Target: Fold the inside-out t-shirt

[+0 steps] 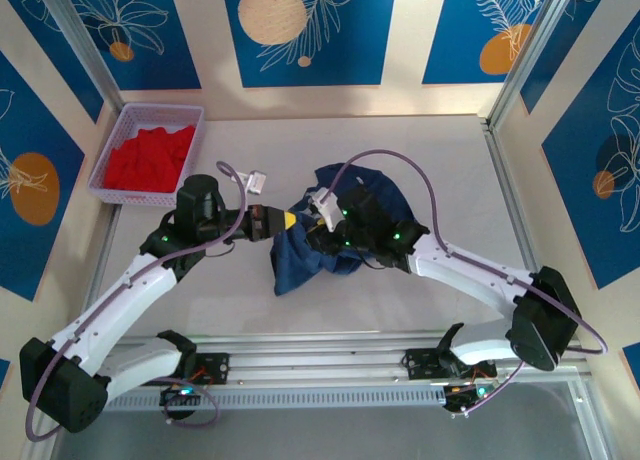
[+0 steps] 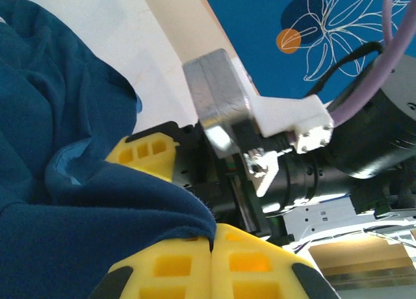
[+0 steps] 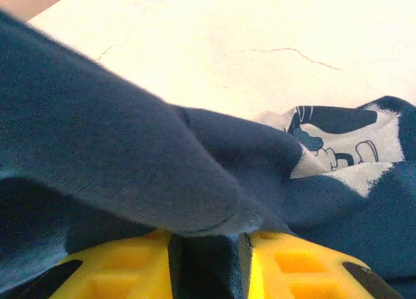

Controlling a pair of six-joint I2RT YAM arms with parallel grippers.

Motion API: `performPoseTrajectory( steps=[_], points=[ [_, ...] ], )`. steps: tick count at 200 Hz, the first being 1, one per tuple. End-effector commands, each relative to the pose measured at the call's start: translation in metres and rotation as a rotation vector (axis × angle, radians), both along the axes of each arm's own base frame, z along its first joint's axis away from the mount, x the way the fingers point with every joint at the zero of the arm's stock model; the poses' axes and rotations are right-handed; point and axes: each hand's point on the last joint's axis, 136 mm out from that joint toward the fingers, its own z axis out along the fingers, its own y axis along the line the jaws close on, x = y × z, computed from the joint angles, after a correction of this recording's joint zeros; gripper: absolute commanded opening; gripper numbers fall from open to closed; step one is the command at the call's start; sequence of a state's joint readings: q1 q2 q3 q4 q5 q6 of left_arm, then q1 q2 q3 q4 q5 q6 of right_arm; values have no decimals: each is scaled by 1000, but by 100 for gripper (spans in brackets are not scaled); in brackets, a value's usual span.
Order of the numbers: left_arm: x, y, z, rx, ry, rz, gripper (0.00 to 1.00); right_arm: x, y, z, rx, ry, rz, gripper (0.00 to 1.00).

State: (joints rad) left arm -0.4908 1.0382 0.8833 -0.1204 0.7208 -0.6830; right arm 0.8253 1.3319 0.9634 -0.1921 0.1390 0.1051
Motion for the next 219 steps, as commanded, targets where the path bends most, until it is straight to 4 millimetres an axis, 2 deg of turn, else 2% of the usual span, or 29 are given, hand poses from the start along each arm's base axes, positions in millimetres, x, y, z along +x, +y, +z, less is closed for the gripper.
performPoseTrajectory(
  steps=[1, 24, 34, 73, 100, 121, 138, 157, 181, 202, 219],
  points=[
    [-3, 1, 8, -30, -31, -22, 0, 17, 7, 15, 25, -64, -8, 28],
    [1, 6, 5, 3, -43, 23, 0, 19, 7, 18, 41, -59, 9, 6],
    [6, 14, 1, 42, -53, 75, 0, 16, 3, 21, 50, -50, 17, 0],
    [28, 47, -16, 182, -88, 282, 0, -17, -10, 43, 218, 59, 139, 0],
    [37, 53, -24, 231, -99, 319, 0, -35, -11, 58, 331, 138, 220, 0],
    [39, 48, -25, 221, -92, 296, 0, -36, -11, 64, 375, 161, 234, 0],
    [37, 45, -23, 209, -92, 279, 0, -24, -13, 51, 315, 136, 163, 0],
    [34, 43, -21, 198, -94, 266, 0, -16, -8, 33, 205, 76, 116, 24],
    [33, 42, -21, 193, -90, 252, 0, -8, 5, 21, 145, 37, 110, 49],
    [32, 39, -21, 186, -85, 240, 0, 1, 19, 12, 122, 38, 124, 53],
    [31, 39, -21, 184, -85, 235, 0, 6, 30, 8, 126, 51, 147, 50]
  ],
)
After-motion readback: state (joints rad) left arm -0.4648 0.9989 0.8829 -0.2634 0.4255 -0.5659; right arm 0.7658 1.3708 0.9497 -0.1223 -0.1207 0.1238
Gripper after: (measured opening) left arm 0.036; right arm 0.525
